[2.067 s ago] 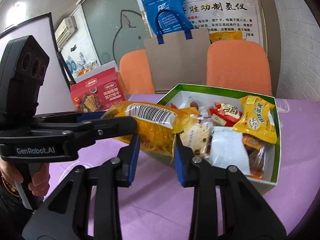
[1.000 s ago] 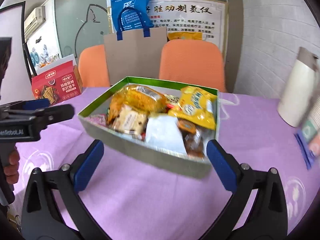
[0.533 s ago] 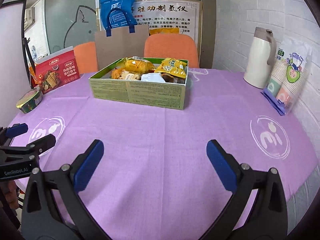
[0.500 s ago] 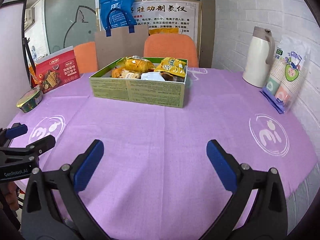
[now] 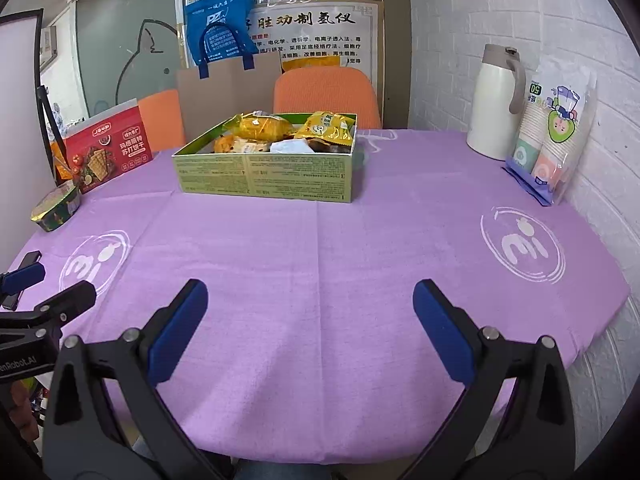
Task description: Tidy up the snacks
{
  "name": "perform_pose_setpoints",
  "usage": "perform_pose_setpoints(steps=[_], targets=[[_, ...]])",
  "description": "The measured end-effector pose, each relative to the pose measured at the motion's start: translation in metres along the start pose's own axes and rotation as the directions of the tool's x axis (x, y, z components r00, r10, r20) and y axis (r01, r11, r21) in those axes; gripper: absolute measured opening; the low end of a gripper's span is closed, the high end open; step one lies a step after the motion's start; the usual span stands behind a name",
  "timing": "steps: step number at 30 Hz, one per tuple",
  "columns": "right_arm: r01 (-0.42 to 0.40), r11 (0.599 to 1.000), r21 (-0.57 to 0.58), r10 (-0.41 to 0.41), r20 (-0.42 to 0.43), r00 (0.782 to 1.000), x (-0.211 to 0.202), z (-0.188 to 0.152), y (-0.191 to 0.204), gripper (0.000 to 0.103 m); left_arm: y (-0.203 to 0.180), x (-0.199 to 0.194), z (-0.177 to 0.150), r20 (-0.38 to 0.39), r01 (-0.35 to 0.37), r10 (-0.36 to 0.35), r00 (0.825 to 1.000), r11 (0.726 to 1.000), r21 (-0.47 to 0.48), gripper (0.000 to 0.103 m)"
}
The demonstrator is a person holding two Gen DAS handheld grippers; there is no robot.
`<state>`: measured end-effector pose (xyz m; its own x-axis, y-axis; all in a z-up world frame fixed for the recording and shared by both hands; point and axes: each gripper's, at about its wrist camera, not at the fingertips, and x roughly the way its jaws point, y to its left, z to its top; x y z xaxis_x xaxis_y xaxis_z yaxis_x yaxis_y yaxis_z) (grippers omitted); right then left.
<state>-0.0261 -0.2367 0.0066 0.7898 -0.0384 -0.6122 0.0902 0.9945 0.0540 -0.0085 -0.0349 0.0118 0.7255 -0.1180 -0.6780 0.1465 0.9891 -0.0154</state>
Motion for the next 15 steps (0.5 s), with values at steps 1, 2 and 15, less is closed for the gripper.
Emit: perform_pose_setpoints(steps=[1,2,15], targets=[[-0.002,1.000,-0.001,0.002,-0.001,1.000,0.0003,-0.0006,0.0005,0.102,0.0002,-0.0002,-0.0006,-0.001,0.000,0.000,1.000,1.000,-0.002,0.103],[-0.001,1.000,-0.001,0.001,-0.002,1.000,0.0005,-0.0008,0.0005,0.102,0.0004,-0.0004,-0.0008,0.000,0.002,-0.002,1.000,1.000,-0.005,0.103],[0.003,1.000,0.007,-0.003,0.001,1.000,-0.0007,-0.0002,-0.0021,0.102,-0.0037,-0.0058,-0.0009,0.018,-0.005,0.005,1.000,1.000,0.003,0.103]])
